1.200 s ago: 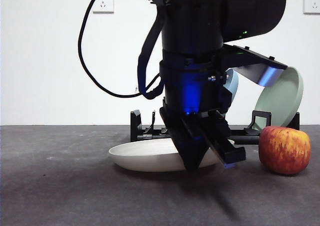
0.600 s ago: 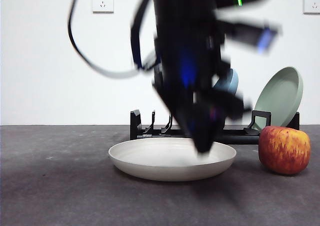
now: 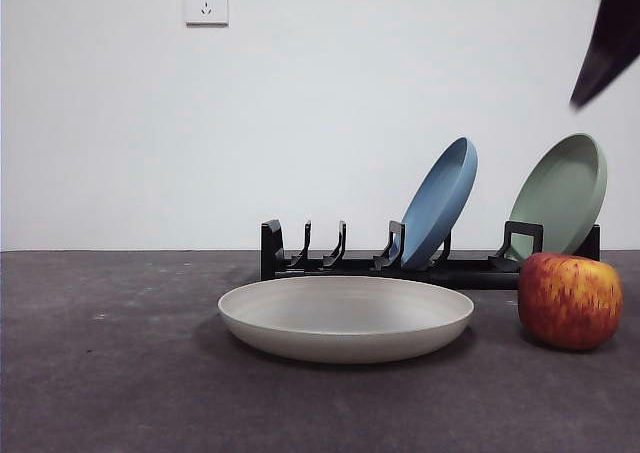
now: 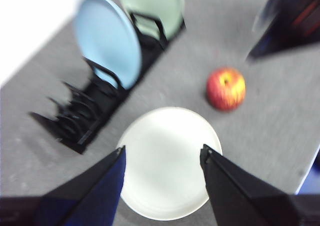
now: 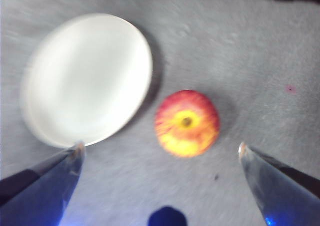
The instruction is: Take the yellow plate from the plate rack,put the plate on the table,take the apple from the table,put the apple in the plate
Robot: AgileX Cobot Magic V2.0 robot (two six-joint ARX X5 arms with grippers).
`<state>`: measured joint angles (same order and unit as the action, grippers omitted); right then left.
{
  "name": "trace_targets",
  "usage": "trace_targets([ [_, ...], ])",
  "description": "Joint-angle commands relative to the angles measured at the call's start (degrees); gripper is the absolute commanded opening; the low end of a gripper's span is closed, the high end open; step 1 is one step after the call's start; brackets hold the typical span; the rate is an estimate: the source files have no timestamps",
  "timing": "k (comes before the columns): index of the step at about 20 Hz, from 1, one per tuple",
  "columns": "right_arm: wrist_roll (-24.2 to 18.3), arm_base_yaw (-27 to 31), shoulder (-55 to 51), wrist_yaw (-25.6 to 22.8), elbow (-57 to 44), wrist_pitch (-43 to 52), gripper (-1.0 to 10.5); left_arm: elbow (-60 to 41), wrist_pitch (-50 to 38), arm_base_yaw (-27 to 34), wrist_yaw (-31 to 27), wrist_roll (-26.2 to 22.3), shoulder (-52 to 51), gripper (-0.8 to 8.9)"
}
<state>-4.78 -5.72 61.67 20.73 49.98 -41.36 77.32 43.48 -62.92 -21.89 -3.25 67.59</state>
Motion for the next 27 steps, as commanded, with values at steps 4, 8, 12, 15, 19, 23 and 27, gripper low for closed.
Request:
trace_targets([
  [4, 0.35, -2.56, 12.28, -4.04, 0.13, 6.38, 6.6, -0.02, 2.43, 0.0, 1.51, 4.5, -8.46, 2.52],
  [8, -0.5, -6.1, 18.49, -7.87, 0.13, 10.4, 6.6, -0.02, 4.2, 0.0, 3.54, 5.46, -10.08, 2.51],
  [12, -0.68, -8.35, 23.32, -14.78, 0.13, 12.55, 6.6, -0.02, 5.38, 0.0, 4.44, 6.54, -10.03, 2.51],
  [15, -0.7, -8.35, 26.25, -14.73, 0.13, 12.68, 6.6, -0.02, 5.99, 0.0, 4.39, 7.02, -10.03, 2.51],
  [19, -0.63, -8.35, 26.97, -14.6, 0.13, 12.83, 4.0, -0.02, 5.99, 0.0, 4.39, 7.61, -10.03, 2.51],
  [23, -0.63, -8.35, 26.93, -10.47, 0.13, 12.22, 0.0, -0.02, 6.29, 0.0, 4.37, 7.76, -10.03, 2.51],
  [27, 0.42, -8.35, 24.11, -9.11, 0.13, 12.59, -0.1, -0.02, 6.58, 0.0, 4.35, 7.74, -10.03, 2.51],
])
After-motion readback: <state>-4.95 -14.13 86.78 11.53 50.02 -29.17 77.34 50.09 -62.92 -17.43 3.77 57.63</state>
